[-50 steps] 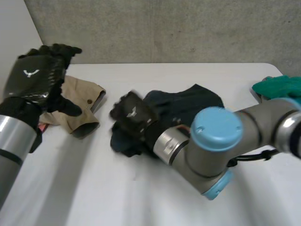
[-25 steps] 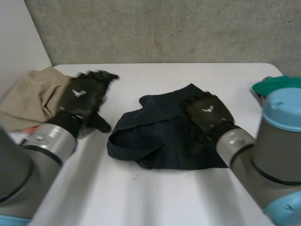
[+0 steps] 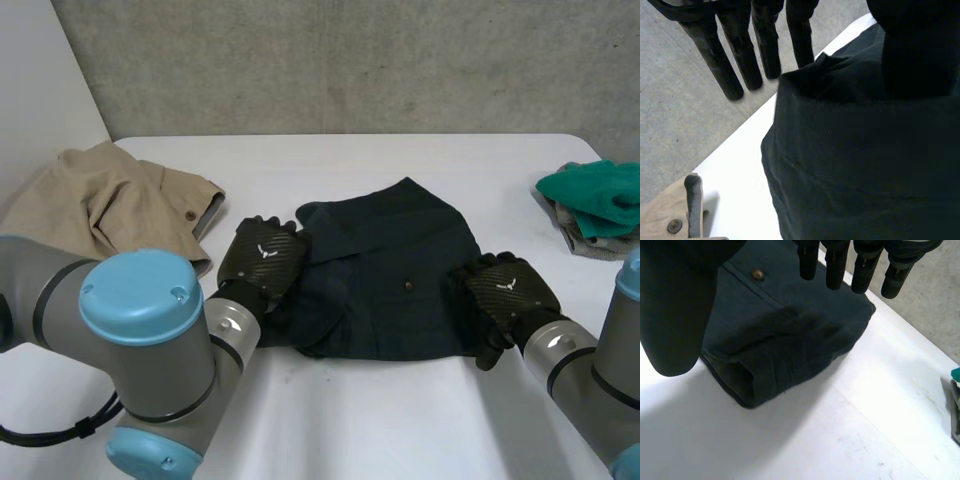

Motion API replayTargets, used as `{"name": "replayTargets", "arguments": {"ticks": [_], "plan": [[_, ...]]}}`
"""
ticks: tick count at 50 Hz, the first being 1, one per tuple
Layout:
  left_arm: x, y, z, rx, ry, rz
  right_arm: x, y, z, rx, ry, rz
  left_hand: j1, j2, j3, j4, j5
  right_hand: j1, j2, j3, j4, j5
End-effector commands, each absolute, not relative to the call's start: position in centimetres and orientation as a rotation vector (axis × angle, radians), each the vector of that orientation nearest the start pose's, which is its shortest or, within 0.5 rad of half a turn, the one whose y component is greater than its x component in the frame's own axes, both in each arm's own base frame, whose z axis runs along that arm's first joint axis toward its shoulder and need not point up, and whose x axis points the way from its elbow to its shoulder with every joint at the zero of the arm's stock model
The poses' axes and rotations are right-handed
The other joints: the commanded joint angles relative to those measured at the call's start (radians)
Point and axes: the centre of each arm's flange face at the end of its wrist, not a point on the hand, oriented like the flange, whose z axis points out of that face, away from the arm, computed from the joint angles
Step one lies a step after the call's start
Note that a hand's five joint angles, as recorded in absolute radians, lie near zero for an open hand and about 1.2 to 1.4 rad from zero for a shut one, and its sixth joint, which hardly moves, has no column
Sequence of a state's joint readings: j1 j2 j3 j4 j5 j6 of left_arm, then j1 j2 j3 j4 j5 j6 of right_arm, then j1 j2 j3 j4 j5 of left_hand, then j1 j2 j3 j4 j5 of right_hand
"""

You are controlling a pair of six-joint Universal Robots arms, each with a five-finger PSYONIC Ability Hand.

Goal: Fold the laundry.

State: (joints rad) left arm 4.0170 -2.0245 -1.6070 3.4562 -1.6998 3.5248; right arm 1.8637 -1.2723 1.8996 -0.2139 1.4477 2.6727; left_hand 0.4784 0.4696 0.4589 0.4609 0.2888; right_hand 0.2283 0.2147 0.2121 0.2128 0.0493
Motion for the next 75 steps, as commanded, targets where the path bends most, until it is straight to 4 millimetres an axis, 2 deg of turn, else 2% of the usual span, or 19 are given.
{"name": "replayTargets", "arguments": {"ticks": [1,6,10,13,15,21,28,35,36,38,39,41,49,57,62,65,67,69,75], "plan": [[-33.0,-21.4,17.1,1.156,2.18,-2.09,22.2,-25.1,12.7,-1.072,2.399,-1.721,0.684,0.693,0.704,0.702,0.699,0.211,0.225,0.227,0.227,0.216],[-32.7,-22.1,17.8,1.081,2.159,-2.101,21.9,-26.6,12.7,-1.067,2.38,-1.811,0.918,0.927,0.937,0.935,0.933,1.166,1.18,1.182,1.181,1.17],[-31.5,-22.8,18.8,0.97,2.146,-2.083,21.5,-28.5,13.8,-1.107,2.342,-1.954,0.918,0.927,0.937,0.935,0.933,1.168,1.182,1.184,1.183,1.172],[-30.4,-22.3,21.1,0.894,2.125,-2.134,21.5,-30.4,15.3,-1.187,2.286,-2.087,0.918,0.927,0.937,0.935,0.933,1.168,1.182,1.184,1.183,1.172],[-29.1,-20.9,22.8,0.863,2.116,-2.172,21.4,-32.2,16.3,-1.241,2.265,-2.178,0.918,0.927,0.937,0.935,0.933,1.168,1.182,1.184,1.183,1.172],[-27.8,-18.3,23.9,0.806,2.191,-2.247,22.2,-37.3,19.1,-1.242,2.201,-2.422,0.918,0.927,0.937,0.935,0.933,1.168,1.182,1.184,1.183,1.172],[-27.1,-15.8,21.8,0.866,2.321,-2.198,23.9,-42.5,19.3,-1.22,2.056,-2.568,0.918,0.927,0.937,0.935,0.933,1.168,1.182,1.184,1.183,1.172],[-27.8,-14.4,18.7,1.005,2.443,-2.082,24.8,-45.0,15.7,-1.217,2.0,-2.584,0.918,0.927,0.937,0.935,0.933,1.149,1.162,1.165,1.164,1.153],[-27.9,-14.5,18.4,1.007,2.448,-2.071,24.9,-45.1,15.5,-1.216,2.0,-2.584,0.918,0.927,0.937,0.935,0.933,0.852,0.866,0.868,0.867,0.856],[-28.1,-14.8,18.2,1.001,2.449,-2.056,24.9,-44.9,15.1,-1.221,2.015,-2.565,0.605,0.614,0.625,0.623,0.62,0.075,0.089,0.091,0.09,0.079],[-28.2,-15.0,18.4,0.995,2.442,-2.066,24.8,-44.5,14.7,-1.23,2.043,-2.534,0.465,0.473,0.484,0.482,0.48,-0.054,-0.04,-0.038,-0.038,-0.049],[-28.2,-15.6,18.8,0.968,2.427,-2.085,24.5,-43.8,14.8,-1.232,2.08,-2.504,0.104,0.113,0.124,0.122,0.119,-0.054,-0.04,-0.038,-0.038,-0.049],[-27.5,-18.1,20.6,0.829,2.353,-2.155,21.5,-38.4,20.1,-1.147,2.212,-2.372,-0.224,-0.215,-0.204,-0.206,-0.208,-0.054,-0.04,-0.038,-0.038,-0.049],[-27.2,-18.2,23.5,0.781,2.277,-2.281,20.1,-31.5,23.5,-1.158,2.263,-2.115,-0.224,-0.215,-0.204,-0.206,-0.209,-0.054,-0.04,-0.038,-0.038,-0.049],[-27.0,-16.8,23.9,0.871,2.24,-2.288,19.4,-26.4,22.8,-1.204,2.356,-1.755,-0.142,-0.133,-0.122,-0.124,-0.127,0.076,0.09,0.093,0.092,0.081],[-27.0,-15.3,22.9,1.027,2.224,-2.24,19.1,-23.8,21.4,-1.21,2.41,-1.558,-0.115,-0.106,-0.096,-0.098,-0.1,0.188,0.202,0.204,0.203,0.192],[-27.9,-12.2,21.3,1.365,2.157,-2.191,19.0,-22.3,20.1,-1.211,2.427,-1.47,-0.086,-0.077,-0.066,-0.068,-0.071,0.194,0.208,0.21,0.21,0.199],[-28.2,-10.6,20.2,1.528,2.127,-2.145,19.0,-21.5,19.1,-1.218,2.428,-1.43,-0.068,-0.06,-0.049,-0.051,-0.053,0.212,0.225,0.228,0.227,0.216],[-28.1,-9.5,17.4,1.67,2.135,-2.011,19.0,-20.6,16.3,-1.226,2.39,-1.502,0.066,0.075,0.086,0.084,0.081,0.297,0.31,0.313,0.312,0.301]]}}
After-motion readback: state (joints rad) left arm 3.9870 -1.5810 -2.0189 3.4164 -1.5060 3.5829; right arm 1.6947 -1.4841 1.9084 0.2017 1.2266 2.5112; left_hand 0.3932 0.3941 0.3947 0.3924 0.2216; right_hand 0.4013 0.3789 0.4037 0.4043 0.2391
